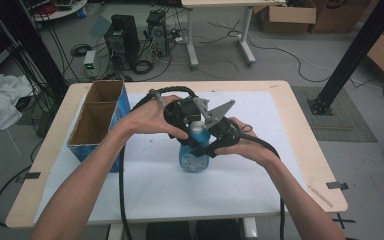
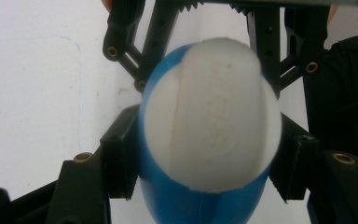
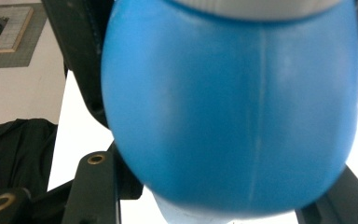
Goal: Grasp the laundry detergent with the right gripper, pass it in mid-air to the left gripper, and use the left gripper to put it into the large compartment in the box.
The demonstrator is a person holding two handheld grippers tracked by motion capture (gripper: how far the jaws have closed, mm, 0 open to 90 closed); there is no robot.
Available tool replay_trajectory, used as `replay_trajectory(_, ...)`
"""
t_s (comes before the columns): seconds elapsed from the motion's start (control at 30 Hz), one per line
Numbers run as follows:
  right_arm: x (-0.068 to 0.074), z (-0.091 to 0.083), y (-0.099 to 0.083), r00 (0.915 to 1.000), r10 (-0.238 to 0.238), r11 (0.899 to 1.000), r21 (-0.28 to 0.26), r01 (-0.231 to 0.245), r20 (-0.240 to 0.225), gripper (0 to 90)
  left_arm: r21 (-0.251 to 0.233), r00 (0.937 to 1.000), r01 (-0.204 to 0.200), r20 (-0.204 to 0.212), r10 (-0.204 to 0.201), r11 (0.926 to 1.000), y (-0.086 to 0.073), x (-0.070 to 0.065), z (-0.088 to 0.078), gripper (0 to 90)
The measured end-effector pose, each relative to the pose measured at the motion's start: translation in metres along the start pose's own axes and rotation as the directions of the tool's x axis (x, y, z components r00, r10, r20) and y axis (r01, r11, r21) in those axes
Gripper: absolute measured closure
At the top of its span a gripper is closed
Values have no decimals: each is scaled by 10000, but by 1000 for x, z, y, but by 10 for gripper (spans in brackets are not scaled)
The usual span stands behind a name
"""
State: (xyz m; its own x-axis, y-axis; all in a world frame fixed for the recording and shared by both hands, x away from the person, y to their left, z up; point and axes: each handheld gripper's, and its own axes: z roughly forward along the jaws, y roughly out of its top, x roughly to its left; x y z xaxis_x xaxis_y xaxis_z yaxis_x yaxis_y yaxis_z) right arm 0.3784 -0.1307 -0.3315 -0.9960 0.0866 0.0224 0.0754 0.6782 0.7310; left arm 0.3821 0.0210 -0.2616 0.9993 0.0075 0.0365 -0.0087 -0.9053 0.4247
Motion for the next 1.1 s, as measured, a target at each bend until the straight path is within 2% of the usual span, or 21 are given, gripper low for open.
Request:
replay_trajectory(0.4,0,1,-2,10000,29,9999,-140,-30,-30,413,81,10000,6,38,-6,10000,0,-2,2,381)
replay_trajectory(0.57,0,0,-3,9999,81,9997,-221,-82,-60,371,129,10000,25,60,-26,9999,0,-2,3,380)
replay_trajectory(0.63,-1,0,-3,9999,119,9997,-198,-120,-69,358,183,9999,-96,40,95,9998,0,-2,3,381)
replay_trajectory(0.8,-1,1,-5,9997,188,9998,-111,-189,-124,335,159,9999,-48,140,46,9999,0,-2,4,381)
replay_trajectory(1.07,0,3,-6,9990,416,9991,35,-416,-131,249,137,9997,25,224,-28,9999,0,-4,3,380)
replay_trajectory(1.1,0,2,-7,9985,535,9986,19,-535,-110,205,187,9998,-59,192,55,9998,-1,-4,2,380)
